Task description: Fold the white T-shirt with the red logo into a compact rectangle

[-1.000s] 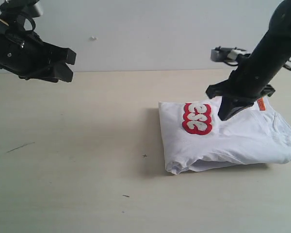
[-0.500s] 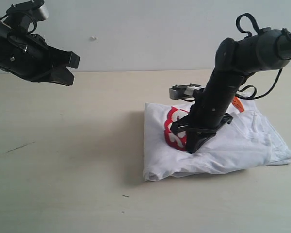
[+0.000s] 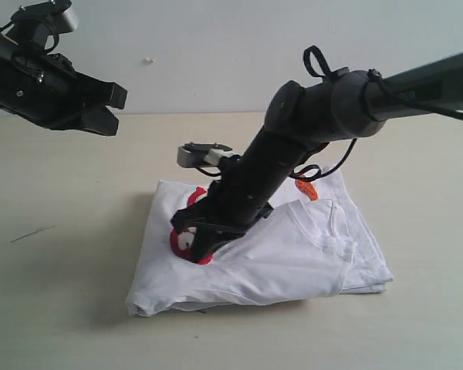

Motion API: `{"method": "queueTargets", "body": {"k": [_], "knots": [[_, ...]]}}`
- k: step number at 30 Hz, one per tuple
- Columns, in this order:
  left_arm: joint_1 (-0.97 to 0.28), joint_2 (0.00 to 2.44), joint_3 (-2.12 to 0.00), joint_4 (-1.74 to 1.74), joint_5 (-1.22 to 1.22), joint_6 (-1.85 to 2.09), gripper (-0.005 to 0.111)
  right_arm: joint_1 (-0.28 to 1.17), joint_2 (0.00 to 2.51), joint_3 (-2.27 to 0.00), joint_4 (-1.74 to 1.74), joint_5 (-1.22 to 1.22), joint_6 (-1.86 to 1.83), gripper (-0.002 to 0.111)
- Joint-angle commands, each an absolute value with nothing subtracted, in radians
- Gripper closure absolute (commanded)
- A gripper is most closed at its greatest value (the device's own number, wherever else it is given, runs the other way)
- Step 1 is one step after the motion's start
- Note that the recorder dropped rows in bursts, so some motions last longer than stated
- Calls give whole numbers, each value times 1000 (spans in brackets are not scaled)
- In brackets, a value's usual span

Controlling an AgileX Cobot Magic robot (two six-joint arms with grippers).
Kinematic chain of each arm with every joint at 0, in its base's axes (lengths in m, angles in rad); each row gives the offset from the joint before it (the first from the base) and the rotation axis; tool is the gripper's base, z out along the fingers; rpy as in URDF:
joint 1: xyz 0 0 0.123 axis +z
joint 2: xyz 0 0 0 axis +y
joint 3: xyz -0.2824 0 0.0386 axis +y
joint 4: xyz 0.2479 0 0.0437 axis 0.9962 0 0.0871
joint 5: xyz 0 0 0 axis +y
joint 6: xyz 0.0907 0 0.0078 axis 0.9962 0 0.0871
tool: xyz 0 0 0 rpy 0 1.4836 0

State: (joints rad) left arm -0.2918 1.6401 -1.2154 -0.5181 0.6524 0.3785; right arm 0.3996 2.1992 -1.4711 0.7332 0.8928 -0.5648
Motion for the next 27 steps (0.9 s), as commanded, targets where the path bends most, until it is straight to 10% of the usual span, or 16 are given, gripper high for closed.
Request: {"method": "queueTargets", "body": {"k": [1,27], "knots": [[-292,1636,-1213,-525,656,389,107,435,2197,-1469,913,808,-696,108],[-577,1965,-1176,-319,669,393,107,115,1778,-1371,366,794,-314,108]]}}
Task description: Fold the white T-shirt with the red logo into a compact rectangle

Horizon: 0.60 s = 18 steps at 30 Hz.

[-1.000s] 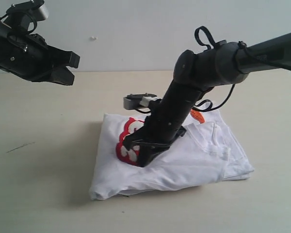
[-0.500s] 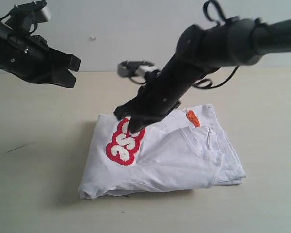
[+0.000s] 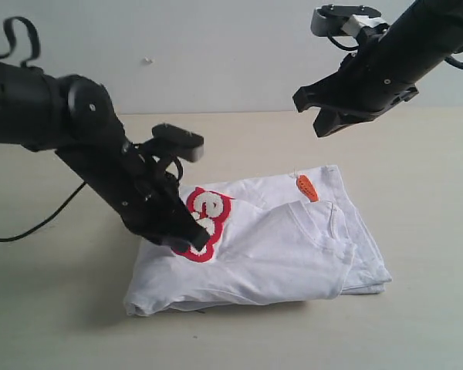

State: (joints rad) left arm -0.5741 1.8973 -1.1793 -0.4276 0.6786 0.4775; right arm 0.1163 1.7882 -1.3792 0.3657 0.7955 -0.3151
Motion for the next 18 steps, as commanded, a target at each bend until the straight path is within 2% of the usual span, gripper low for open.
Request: {"method": "queueTargets", "body": {"k": [1,9,15,18], "knots": [[-574,1984,-1176,-273,673,356,107,115,1778,-1371,366,794,-314,108],[-529,2040,-1176,-51,750,214,107,115,1778,-1371,366,795,-319,108],[-446,2023,-1176,-77,806,201,107,115,1778,-1371,374,812,-319,108],[-440,1995,-1176,-121,806,211,107,115,1799,-1369,416,832,-356,101]]}}
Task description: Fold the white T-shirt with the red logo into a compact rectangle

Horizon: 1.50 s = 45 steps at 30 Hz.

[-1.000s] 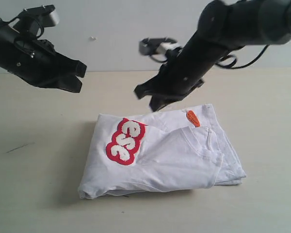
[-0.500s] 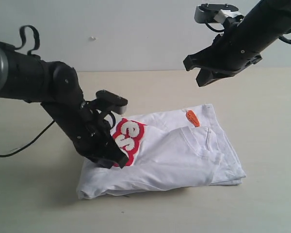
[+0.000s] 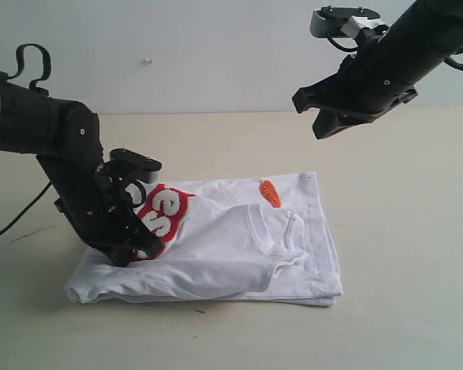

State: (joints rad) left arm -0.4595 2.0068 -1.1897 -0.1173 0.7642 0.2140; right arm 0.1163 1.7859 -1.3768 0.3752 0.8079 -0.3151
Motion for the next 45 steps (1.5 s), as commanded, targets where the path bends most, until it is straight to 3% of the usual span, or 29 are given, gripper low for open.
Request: {"method": "queueTargets", "body": {"k": [1,7,10,13,16,28,39,43,45], "knots": [[-443,1979,-1176,-141,802,229,107,115,1812,-1365,419,840,-359,97],[-440,1784,-1176,-158,741,247,107,115,1906,-1319,439,834,-378,60],[-411,1663,-1176,-178,725,247,107,115,1971,-1315,527,836,-442,50],[-381,1571,-1176,-229,716,253,107,115,2032,-1315,706,868,-590,47],[-367,1526,-1176,-252,710,254,107,115,2080,-1315,810,913,-690,47],[-369,1512,-1172,-297,704,271,107,115,2091,-1323,648,801,-615,47],[-369,1512,-1172,-333,714,307,107,115,2142,-1314,839,886,-757,47],[-369,1512,-1172,-335,714,309,107,115,2155,-1314,833,885,-755,68],[-369,1512,-1172,-338,714,309,107,115,2181,-1314,831,899,-768,90]]}}
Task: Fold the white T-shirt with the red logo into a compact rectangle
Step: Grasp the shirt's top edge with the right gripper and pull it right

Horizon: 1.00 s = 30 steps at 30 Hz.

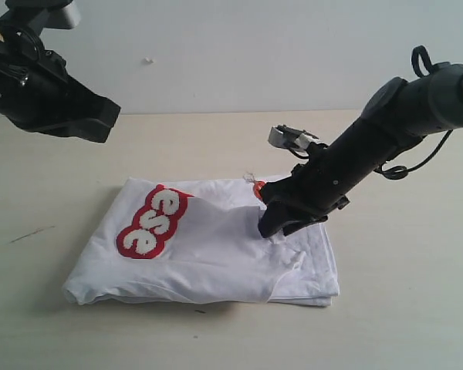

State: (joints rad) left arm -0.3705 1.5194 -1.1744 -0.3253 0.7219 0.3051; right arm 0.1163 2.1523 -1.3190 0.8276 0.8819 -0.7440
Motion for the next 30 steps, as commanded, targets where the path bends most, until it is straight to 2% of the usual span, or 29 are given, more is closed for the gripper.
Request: {"method": "queueTargets", "body": {"k": [1,2,5,9,14,21,30], "knots": [[-369,1512,-1172,-338,714,309,107,115,2189,-1314,829,905,-790,102],[-369,1512,-1172,-338,714,309,107,115,2190,-1314,826,905,-811,108],[-369,1512,-1172,-341,712,309,107,115,2143,-1339,775,903,-807,108],[-369,1512,-1172,-340,693,309,107,115,1918,-1416,561,861,-630,108],[-369,1512,-1172,-340,689,309,107,115,1795,-1426,443,840,-553,108],[-369,1512,-1172,-340,700,309,107,115,1781,-1426,-153,873,-218,108],[-369,1512,-1172,-340,693,309,107,115,1841,-1420,-618,865,97,106]]}}
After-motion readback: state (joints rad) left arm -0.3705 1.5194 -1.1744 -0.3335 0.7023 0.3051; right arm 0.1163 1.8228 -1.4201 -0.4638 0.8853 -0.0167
